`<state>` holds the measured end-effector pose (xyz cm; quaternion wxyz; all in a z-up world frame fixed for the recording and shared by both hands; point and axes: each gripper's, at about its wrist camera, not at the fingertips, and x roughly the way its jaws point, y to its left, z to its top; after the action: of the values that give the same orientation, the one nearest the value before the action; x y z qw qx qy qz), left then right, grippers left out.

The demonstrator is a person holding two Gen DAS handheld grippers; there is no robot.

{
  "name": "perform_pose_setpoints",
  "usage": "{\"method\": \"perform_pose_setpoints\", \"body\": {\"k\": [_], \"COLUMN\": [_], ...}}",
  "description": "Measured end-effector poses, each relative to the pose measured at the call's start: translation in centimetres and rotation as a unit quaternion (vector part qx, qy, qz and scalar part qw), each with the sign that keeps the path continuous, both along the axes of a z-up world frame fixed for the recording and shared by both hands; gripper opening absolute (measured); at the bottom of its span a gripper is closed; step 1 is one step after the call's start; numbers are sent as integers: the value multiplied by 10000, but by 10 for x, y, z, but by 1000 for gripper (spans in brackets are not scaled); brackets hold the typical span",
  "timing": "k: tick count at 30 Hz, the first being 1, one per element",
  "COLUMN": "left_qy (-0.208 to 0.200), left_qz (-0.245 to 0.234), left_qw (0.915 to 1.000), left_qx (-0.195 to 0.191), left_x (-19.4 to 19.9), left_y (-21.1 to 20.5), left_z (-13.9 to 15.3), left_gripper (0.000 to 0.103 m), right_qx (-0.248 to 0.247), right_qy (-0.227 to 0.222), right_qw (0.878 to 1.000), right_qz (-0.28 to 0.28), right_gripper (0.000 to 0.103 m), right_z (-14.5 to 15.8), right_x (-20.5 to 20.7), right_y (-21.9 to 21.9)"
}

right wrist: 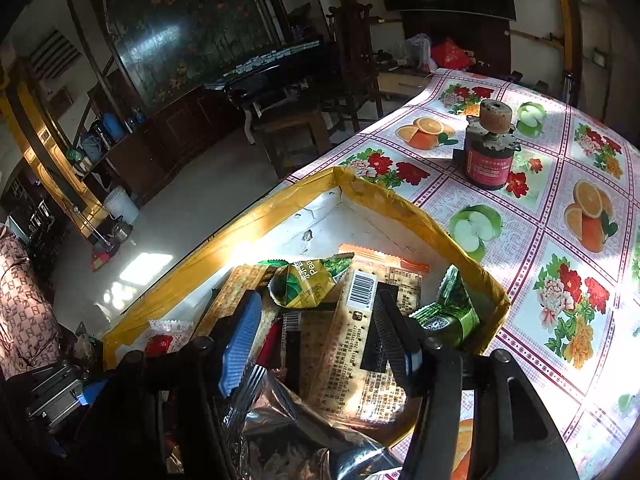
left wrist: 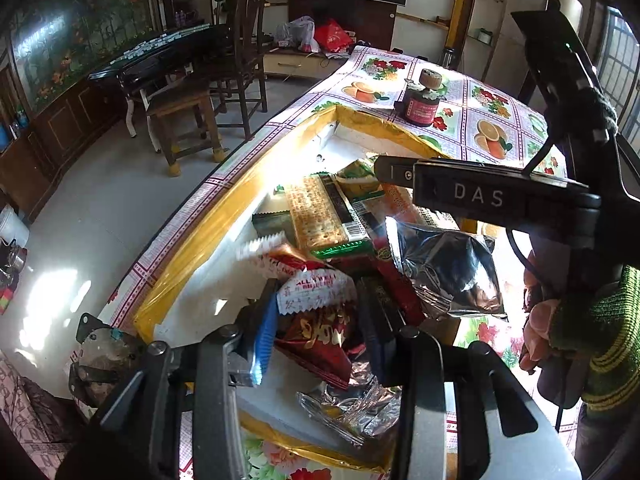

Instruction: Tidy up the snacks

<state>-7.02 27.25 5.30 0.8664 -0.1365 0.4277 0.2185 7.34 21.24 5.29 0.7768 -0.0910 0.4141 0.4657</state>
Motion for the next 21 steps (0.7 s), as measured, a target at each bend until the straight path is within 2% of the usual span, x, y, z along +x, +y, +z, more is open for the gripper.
{"method": "perform_pose_setpoints", "body": {"k": [4, 10, 15, 21], "left_qy": [-116, -305, -436, -370], "left_qz": [18, -65, -159, -328], "left_qw": [9999, 9991, 9985, 9981], "left_qx": [86, 290, 286, 378], "left_x": [-6, -16, -28, -41], "left_y": [-3, -17, -29, -49], "left_z": [7, 22, 31, 29], "left_gripper": [62, 82, 88, 93], "right_qx": [64, 204, 312, 328], "right_qy": [-67, -162, -303, -427], "right_qw": [9999, 9997, 9987, 9971], "right_qz": [-41, 4, 246, 535], "right_gripper": [58, 59, 59, 59], "right_z": [8, 22, 32, 35], "right_x": [-1, -10, -24, -46], "right_y": [-10, -31, -56, -99]}}
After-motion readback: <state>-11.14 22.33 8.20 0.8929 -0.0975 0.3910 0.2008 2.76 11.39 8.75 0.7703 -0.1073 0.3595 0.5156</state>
